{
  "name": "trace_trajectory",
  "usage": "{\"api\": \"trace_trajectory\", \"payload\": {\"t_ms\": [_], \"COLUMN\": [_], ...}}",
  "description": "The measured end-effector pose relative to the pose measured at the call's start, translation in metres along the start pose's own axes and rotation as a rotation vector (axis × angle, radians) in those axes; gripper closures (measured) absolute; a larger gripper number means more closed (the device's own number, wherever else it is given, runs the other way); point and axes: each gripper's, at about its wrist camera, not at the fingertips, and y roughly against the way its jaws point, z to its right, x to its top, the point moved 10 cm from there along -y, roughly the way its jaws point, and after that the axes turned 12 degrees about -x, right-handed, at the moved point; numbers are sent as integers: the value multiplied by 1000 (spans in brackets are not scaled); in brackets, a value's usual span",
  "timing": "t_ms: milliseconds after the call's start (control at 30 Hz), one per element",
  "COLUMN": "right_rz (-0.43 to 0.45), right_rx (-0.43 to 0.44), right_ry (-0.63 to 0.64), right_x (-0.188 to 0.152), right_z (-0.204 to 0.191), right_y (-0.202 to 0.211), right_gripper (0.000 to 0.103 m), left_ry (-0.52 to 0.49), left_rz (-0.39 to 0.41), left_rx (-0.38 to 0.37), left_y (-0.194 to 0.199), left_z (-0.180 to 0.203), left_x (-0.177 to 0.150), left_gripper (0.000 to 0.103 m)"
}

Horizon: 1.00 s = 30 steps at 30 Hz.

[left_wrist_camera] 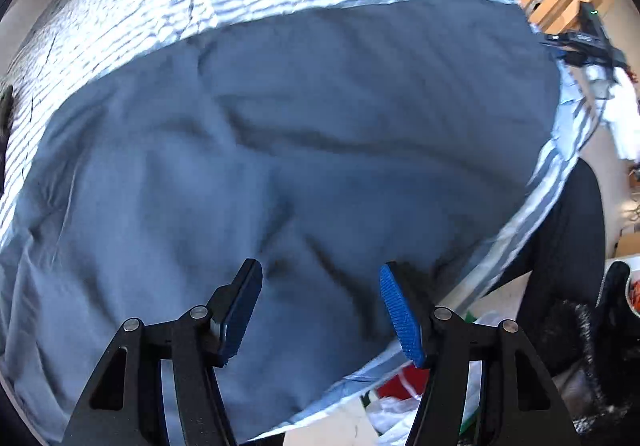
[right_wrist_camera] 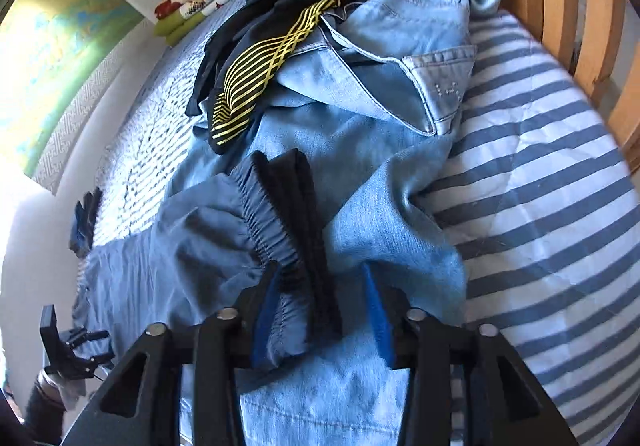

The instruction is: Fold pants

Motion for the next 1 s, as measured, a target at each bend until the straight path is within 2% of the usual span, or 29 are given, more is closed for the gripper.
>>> {"api": "trace_trajectory", "payload": {"t_ms": [100, 200, 267, 300, 333, 467, 533, 567, 600, 633, 700, 800, 867, 900, 1000], "right_rz": [-26, -46, -44, -40, -33, 33, 36, 8, -11, -23, -49, -29, -6, 4, 83], "right_rx": [54, 81, 41, 20, 16, 1, -23, -19, -13, -8, 24, 75, 51, 32, 45], "right_ry": [-3, 47, 108, 130, 145, 260, 277, 260, 242, 229, 210, 199, 186, 188, 170], "right_x": [3, -2, -9, -12, -15, -24, -20, -17, -14, -11, -6, 0, 1, -1, -1], "right_z": [-7, -21, -27, -30, -33, -49, -47, -44, -39, -36, -31, -33, -32, -31, -37], "right_y": [-10, -12, -10, -7, -3, 15, 12, 5, -1, -7, -19, -22, -20, -16, 11], "right_gripper": [52, 52, 57, 72, 80, 81, 79, 75, 66, 62, 58, 55, 66, 79, 86], "left_ry": [-37, -45, -56, -63, -67, -73, -70, -65, -63, -67, -73, -70, -59, -58, -56], "left_rz": [-4, -14, -27, -36, -42, -58, -60, -60, -59, -60, -65, -76, -77, -76, -71], "left_rx": [18, 15, 14, 16, 16, 16, 21, 21, 20, 16, 20, 25, 18, 18, 15], "left_y": [1, -5, -11, -15, -17, -21, -18, -18, -17, -17, -21, -24, -28, -28, -30], "left_z": [9, 18, 21, 23, 24, 25, 23, 22, 22, 23, 26, 25, 26, 26, 27], "left_x": [6, 10, 7, 6, 6, 8, 7, 8, 9, 9, 13, 12, 15, 15, 15], "left_gripper": [38, 38, 38, 38, 38, 38, 38, 38, 38, 38, 38, 38, 38, 38, 38]}}
